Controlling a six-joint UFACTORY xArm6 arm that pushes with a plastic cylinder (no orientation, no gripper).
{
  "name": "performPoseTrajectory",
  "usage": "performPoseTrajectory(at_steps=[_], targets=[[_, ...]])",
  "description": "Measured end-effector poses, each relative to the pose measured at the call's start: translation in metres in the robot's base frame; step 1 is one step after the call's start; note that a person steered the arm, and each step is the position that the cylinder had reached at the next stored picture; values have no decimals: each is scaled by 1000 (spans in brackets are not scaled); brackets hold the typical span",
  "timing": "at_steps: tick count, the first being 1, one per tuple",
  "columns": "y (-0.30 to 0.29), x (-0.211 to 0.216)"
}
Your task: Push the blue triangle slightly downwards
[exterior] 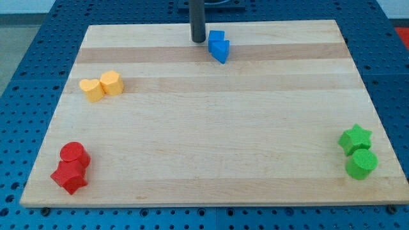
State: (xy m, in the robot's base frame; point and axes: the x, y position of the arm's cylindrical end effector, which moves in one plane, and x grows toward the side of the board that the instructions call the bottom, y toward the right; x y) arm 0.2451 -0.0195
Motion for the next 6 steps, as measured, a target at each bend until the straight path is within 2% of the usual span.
performPoseTrajectory(at_steps=[4, 5, 6], targets=[[187, 4], [184, 3], [139, 2]])
